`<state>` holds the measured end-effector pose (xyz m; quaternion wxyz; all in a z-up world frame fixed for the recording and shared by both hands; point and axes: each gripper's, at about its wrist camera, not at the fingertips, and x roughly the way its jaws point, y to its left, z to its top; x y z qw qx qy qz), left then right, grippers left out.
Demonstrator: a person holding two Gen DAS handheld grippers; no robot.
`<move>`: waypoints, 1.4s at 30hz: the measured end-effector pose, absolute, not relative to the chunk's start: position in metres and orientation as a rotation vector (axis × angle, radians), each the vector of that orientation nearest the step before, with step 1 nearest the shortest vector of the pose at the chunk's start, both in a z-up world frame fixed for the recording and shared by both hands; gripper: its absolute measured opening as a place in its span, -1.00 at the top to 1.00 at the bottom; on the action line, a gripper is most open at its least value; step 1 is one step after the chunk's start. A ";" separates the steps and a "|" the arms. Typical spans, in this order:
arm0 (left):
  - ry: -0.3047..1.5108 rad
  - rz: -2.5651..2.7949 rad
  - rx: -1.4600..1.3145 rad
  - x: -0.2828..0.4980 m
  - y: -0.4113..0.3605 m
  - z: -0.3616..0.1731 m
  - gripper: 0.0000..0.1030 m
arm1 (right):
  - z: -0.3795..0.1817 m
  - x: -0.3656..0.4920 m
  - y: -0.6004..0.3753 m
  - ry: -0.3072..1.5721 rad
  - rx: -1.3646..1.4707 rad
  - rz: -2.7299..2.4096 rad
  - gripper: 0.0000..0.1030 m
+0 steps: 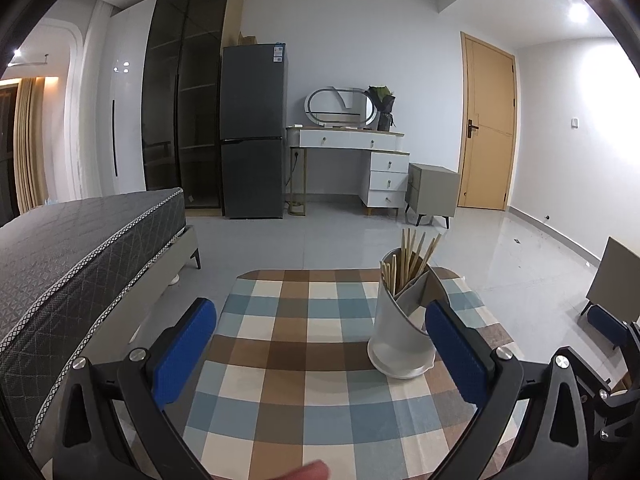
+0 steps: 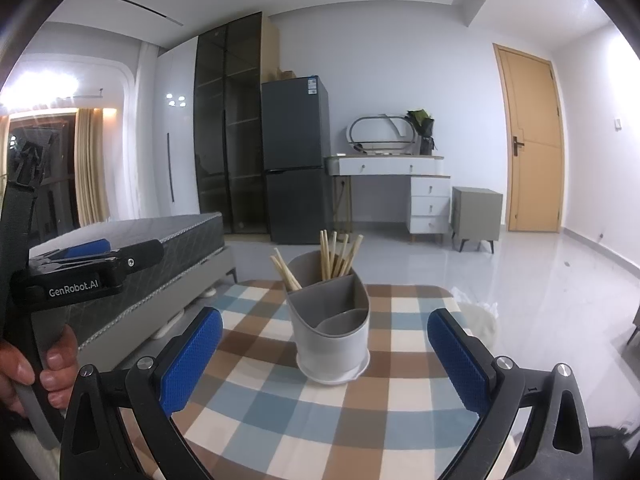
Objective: Organize utensils
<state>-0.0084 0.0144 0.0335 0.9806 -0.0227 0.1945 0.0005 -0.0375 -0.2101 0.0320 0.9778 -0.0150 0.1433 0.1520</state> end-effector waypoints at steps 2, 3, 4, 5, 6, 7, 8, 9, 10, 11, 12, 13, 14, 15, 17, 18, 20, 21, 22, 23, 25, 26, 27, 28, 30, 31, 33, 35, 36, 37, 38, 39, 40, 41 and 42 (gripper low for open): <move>0.384 0.003 -0.045 -0.010 0.014 0.035 -0.98 | 0.032 -0.038 -0.210 0.288 -0.031 0.307 -1.00; 0.384 0.000 -0.044 -0.010 0.014 0.035 -0.98 | 0.032 -0.038 -0.209 0.288 -0.032 0.307 -1.00; 0.386 -0.002 -0.045 -0.010 0.013 0.034 -0.98 | 0.032 -0.038 -0.209 0.288 -0.033 0.306 -1.00; 0.389 -0.001 -0.044 -0.010 0.013 0.034 -0.98 | 0.032 -0.038 -0.209 0.288 -0.031 0.308 -1.00; 0.391 0.001 -0.042 -0.009 0.013 0.034 -0.98 | 0.032 -0.038 -0.209 0.288 -0.031 0.307 -1.00; 0.395 0.000 -0.042 -0.009 0.013 0.034 -0.98 | 0.032 -0.038 -0.209 0.288 -0.032 0.306 -1.00; 0.400 -0.002 -0.044 -0.008 0.013 0.033 -0.98 | 0.032 -0.038 -0.209 0.287 -0.031 0.307 -1.00; 0.402 0.001 -0.044 -0.007 0.013 0.033 -0.98 | 0.032 -0.038 -0.209 0.288 -0.031 0.307 -1.00; 0.400 0.004 -0.043 -0.008 0.012 0.033 -0.98 | 0.032 -0.038 -0.209 0.288 -0.031 0.307 -1.00; 0.398 0.005 -0.041 -0.008 0.012 0.033 -0.98 | 0.032 -0.038 -0.209 0.288 -0.031 0.307 -1.00; 0.395 0.010 -0.040 -0.008 0.012 0.034 -0.98 | 0.032 -0.038 -0.209 0.289 -0.029 0.309 -1.00; 0.391 0.015 -0.041 -0.009 0.012 0.034 -0.98 | 0.032 -0.038 -0.209 0.290 -0.028 0.309 -1.00; 0.388 0.019 -0.044 -0.009 0.013 0.034 -0.98 | 0.031 -0.038 -0.209 0.290 -0.028 0.308 -1.00; 0.391 0.019 -0.050 -0.008 0.014 0.035 -0.98 | 0.031 -0.038 -0.209 0.291 -0.029 0.308 -1.00; 0.397 0.019 -0.056 -0.007 0.015 0.034 -0.98 | 0.031 -0.038 -0.210 0.293 -0.029 0.309 -1.00; 0.398 0.019 -0.057 -0.007 0.015 0.033 -0.98 | 0.030 -0.038 -0.210 0.293 -0.030 0.309 -1.00; 0.398 0.018 -0.055 -0.007 0.015 0.033 -0.98 | 0.030 -0.037 -0.210 0.294 -0.031 0.311 -1.00; 0.397 0.016 -0.055 -0.007 0.014 0.034 -0.98 | 0.030 -0.037 -0.211 0.295 -0.030 0.313 -1.00; 0.397 0.014 -0.055 -0.007 0.014 0.034 -0.98 | 0.030 -0.037 -0.211 0.296 -0.029 0.314 -1.00; 0.399 0.013 -0.054 -0.007 0.014 0.033 -0.98 | 0.030 -0.037 -0.211 0.297 -0.030 0.314 -1.00; 0.402 0.013 -0.053 -0.008 0.014 0.033 -0.98 | 0.029 -0.037 -0.211 0.300 -0.031 0.315 -1.00; 0.403 0.016 -0.054 -0.007 0.015 0.033 -0.98 | 0.029 -0.037 -0.211 0.300 -0.032 0.314 -1.00; 0.402 0.020 -0.056 -0.007 0.015 0.033 -0.98 | 0.029 -0.037 -0.211 0.300 -0.032 0.314 -1.00; 0.400 0.021 -0.060 -0.007 0.016 0.033 -0.98 | 0.029 -0.037 -0.212 0.301 -0.032 0.314 -1.00; 0.395 0.025 -0.064 -0.008 0.017 0.034 -0.98 | 0.029 -0.037 -0.211 0.302 -0.033 0.313 -1.00; 0.398 0.023 -0.063 -0.008 0.016 0.033 -0.98 | 0.029 -0.037 -0.211 0.303 -0.033 0.313 -1.00; 0.401 0.022 -0.062 -0.008 0.016 0.033 -0.98 | 0.029 -0.036 -0.210 0.305 -0.035 0.314 -1.00; 0.397 0.023 -0.060 -0.007 0.015 0.033 -0.98 | 0.029 -0.036 -0.209 0.306 -0.038 0.314 -1.00; 0.395 0.023 -0.060 -0.008 0.015 0.032 -0.98 | 0.029 -0.036 -0.209 0.306 -0.038 0.314 -1.00; 0.395 0.024 -0.061 -0.007 0.016 0.032 -0.98 | 0.029 -0.036 -0.209 0.306 -0.039 0.314 -1.00; 0.394 0.027 -0.061 -0.006 0.016 0.032 -0.98 | 0.029 -0.036 -0.209 0.306 -0.039 0.314 -1.00; 0.394 0.027 -0.062 -0.007 0.016 0.031 -0.98 | 0.029 -0.036 -0.209 0.307 -0.039 0.313 -1.00; 0.394 0.023 -0.065 -0.007 0.016 0.031 -0.98 | 0.029 -0.036 -0.209 0.308 -0.039 0.314 -1.00; 0.395 0.019 -0.068 -0.007 0.016 0.031 -0.98 | 0.029 -0.036 -0.208 0.309 -0.038 0.315 -1.00; 0.395 0.020 -0.067 -0.007 0.016 0.030 -0.98 | 0.030 -0.037 -0.208 0.308 -0.038 0.316 -1.00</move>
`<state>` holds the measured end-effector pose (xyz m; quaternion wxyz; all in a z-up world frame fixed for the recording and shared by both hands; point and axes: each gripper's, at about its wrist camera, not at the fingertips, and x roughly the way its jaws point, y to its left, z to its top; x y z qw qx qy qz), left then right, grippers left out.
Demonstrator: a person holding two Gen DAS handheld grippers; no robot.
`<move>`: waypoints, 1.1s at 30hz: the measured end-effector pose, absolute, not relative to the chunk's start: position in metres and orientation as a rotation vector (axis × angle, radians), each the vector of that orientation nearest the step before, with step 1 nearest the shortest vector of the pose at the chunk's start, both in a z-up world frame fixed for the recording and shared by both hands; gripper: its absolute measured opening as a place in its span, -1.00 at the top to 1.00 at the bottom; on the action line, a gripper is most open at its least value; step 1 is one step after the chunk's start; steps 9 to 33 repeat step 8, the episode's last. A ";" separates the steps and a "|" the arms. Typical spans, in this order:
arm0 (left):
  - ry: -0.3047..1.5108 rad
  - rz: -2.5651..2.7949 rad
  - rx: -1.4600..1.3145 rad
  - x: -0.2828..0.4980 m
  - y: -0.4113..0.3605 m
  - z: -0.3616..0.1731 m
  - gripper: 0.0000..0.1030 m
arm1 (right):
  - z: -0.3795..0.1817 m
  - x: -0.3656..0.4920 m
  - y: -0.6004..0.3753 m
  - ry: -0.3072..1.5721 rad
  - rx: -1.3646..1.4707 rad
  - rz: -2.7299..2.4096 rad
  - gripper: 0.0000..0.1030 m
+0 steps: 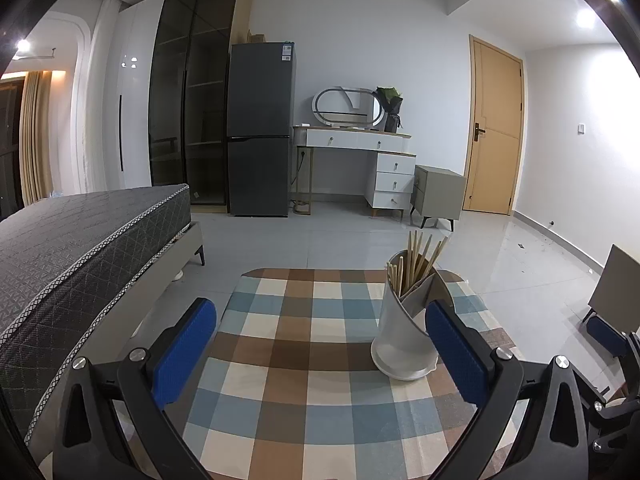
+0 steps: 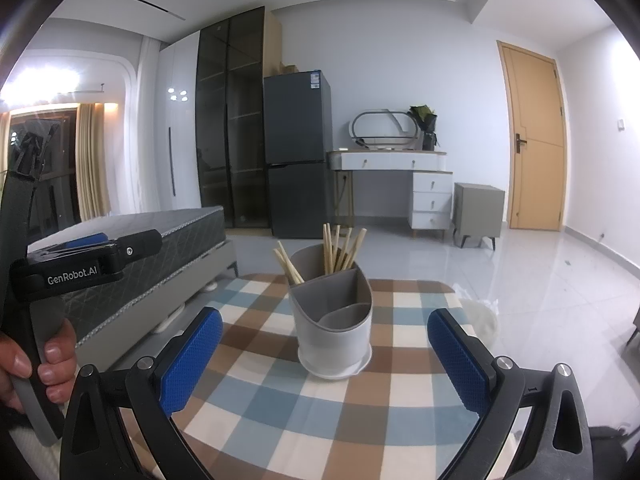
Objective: Organize utensils
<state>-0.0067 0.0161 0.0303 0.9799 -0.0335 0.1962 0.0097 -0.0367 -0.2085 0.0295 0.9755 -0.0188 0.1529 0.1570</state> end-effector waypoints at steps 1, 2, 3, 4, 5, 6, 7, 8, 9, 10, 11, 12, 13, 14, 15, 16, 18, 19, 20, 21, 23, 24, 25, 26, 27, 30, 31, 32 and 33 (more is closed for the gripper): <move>0.395 0.020 -0.067 -0.007 0.016 0.030 -0.98 | 0.030 -0.037 -0.208 0.307 -0.039 0.317 -1.00; 0.398 0.014 -0.069 -0.007 0.016 0.030 -0.98 | 0.030 -0.037 -0.208 0.307 -0.040 0.317 -1.00; 0.404 0.010 -0.072 -0.006 0.016 0.030 -0.98 | 0.030 -0.038 -0.208 0.307 -0.040 0.317 -1.00; 0.405 0.012 -0.072 -0.007 0.017 0.030 -0.98 | 0.030 -0.038 -0.208 0.308 -0.041 0.318 -1.00; 0.404 0.015 -0.071 -0.008 0.017 0.030 -0.98 | 0.030 -0.037 -0.208 0.308 -0.041 0.319 -1.00; 0.404 0.014 -0.070 -0.008 0.017 0.030 -0.98 | 0.030 -0.038 -0.208 0.308 -0.042 0.318 -1.00; 0.402 0.013 -0.071 -0.009 0.016 0.030 -0.98 | 0.030 -0.038 -0.208 0.309 -0.042 0.318 -1.00; 0.400 0.013 -0.071 -0.010 0.016 0.030 -0.98 | 0.030 -0.037 -0.208 0.309 -0.039 0.319 -1.00; 0.400 0.013 -0.071 -0.010 0.016 0.030 -0.98 | 0.030 -0.037 -0.208 0.309 -0.039 0.319 -1.00; 0.400 0.013 -0.071 -0.010 0.016 0.030 -0.98 | 0.030 -0.037 -0.208 0.309 -0.039 0.319 -1.00; 0.400 0.013 -0.071 -0.010 0.016 0.030 -0.98 | 0.030 -0.037 -0.208 0.309 -0.039 0.319 -1.00; 0.400 0.013 -0.071 -0.010 0.016 0.030 -0.98 | 0.030 -0.037 -0.208 0.309 -0.039 0.319 -1.00; 0.400 0.013 -0.071 -0.010 0.016 0.030 -0.98 | 0.030 -0.037 -0.208 0.309 -0.039 0.319 -1.00; 0.400 0.013 -0.071 -0.010 0.016 0.030 -0.98 | 0.030 -0.037 -0.208 0.309 -0.039 0.319 -1.00; 0.400 0.013 -0.071 -0.010 0.016 0.030 -0.98 | 0.030 -0.037 -0.208 0.309 -0.039 0.319 -1.00; 0.400 0.013 -0.071 -0.010 0.016 0.030 -0.98 | 0.030 -0.037 -0.208 0.309 -0.039 0.319 -1.00; 0.400 0.013 -0.071 -0.010 0.016 0.030 -0.98 | 0.030 -0.037 -0.208 0.309 -0.039 0.319 -1.00; 0.400 0.013 -0.071 -0.010 0.016 0.030 -0.98 | 0.030 -0.037 -0.208 0.309 -0.039 0.319 -1.00; 0.400 0.013 -0.071 -0.010 0.016 0.030 -0.98 | 0.030 -0.037 -0.208 0.309 -0.039 0.319 -1.00; 0.400 0.013 -0.071 -0.010 0.016 0.030 -0.98 | 0.030 -0.037 -0.208 0.309 -0.039 0.319 -1.00; 0.400 0.013 -0.071 -0.010 0.016 0.030 -0.98 | 0.030 -0.037 -0.208 0.309 -0.039 0.319 -1.00; 0.400 0.013 -0.071 -0.010 0.016 0.030 -0.98 | 0.030 -0.037 -0.208 0.309 -0.039 0.319 -1.00; 0.400 0.013 -0.071 -0.010 0.016 0.030 -0.98 | 0.030 -0.037 -0.208 0.309 -0.039 0.319 -1.00; 0.400 0.013 -0.071 -0.010 0.016 0.030 -0.98 | 0.030 -0.037 -0.208 0.309 -0.039 0.319 -1.00; 0.400 0.013 -0.071 -0.010 0.016 0.030 -0.98 | 0.030 -0.037 -0.208 0.309 -0.039 0.319 -1.00; 0.400 0.013 -0.071 -0.010 0.016 0.030 -0.98 | 0.030 -0.037 -0.208 0.309 -0.039 0.319 -1.00; 0.400 0.013 -0.071 -0.010 0.016 0.030 -0.98 | 0.030 -0.037 -0.208 0.309 -0.039 0.319 -1.00; 0.400 0.013 -0.071 -0.010 0.016 0.030 -0.98 | 0.030 -0.037 -0.208 0.309 -0.039 0.319 -1.00; 0.400 0.013 -0.071 -0.010 0.016 0.030 -0.98 | 0.030 -0.037 -0.208 0.309 -0.039 0.319 -1.00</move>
